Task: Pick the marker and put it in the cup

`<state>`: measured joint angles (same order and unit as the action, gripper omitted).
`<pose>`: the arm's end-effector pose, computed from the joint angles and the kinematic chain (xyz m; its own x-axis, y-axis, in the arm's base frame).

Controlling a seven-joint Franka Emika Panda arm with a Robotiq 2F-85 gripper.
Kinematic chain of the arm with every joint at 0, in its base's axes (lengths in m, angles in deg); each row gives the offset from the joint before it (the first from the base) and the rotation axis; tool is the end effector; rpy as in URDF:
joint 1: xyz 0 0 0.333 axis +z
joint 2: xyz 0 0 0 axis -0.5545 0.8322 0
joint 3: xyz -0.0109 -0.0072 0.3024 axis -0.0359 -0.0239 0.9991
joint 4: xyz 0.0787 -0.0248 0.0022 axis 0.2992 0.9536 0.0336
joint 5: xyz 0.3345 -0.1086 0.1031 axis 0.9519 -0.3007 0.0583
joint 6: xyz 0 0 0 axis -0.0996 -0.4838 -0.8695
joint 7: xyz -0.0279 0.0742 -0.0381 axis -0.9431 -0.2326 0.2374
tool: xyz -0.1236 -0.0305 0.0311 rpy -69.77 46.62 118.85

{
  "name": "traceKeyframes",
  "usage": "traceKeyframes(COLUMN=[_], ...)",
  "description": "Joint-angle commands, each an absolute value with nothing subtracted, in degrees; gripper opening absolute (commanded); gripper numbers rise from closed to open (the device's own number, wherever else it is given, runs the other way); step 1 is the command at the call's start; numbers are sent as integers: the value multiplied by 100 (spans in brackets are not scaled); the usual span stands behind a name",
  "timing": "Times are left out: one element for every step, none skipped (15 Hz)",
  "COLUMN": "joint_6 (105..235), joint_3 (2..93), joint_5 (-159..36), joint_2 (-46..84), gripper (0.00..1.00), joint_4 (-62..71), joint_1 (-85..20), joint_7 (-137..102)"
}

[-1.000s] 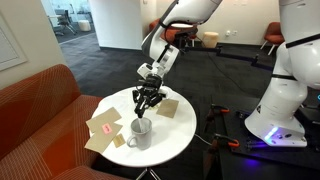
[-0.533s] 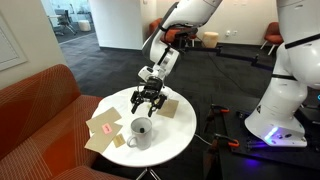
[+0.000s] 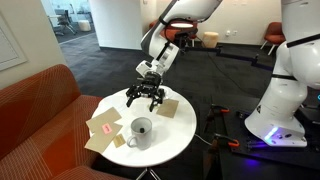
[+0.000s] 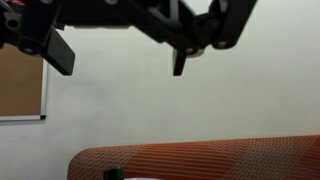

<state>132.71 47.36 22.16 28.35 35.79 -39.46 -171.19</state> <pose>0.5044 0.0338 0.1997 0.0278 0.2145 0.9763 0.9963 -0.0860 -0.0095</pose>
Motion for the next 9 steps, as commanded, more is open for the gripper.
traceKeyframes(joint_6=[13080, 13066, 13067, 13039, 13049, 13017, 13026, 13027, 13038], joint_3=[4703, 4699, 4693, 4694, 4693, 4699, 4699, 4701, 4702], joint_5=[2137, 2120, 2101, 2086, 2075, 2055, 2024, 1991, 1951], joint_2=[2233, 2119, 2003, 1902, 1786, 1687, 1585, 1478, 1380], gripper=[100, 100, 100, 100, 100, 100, 100, 100, 100], joint_4=[3801, 3805, 3805, 3793, 3784, 3768, 3749, 3741, 3737], joint_1=[-3873, -3854, -3837, -3834, -3825, -3819, -3805, -3794, -3787], joint_7=[-17010, -16938, -16845, -16743, -16672, -16573, -16467, -16402, -16328])
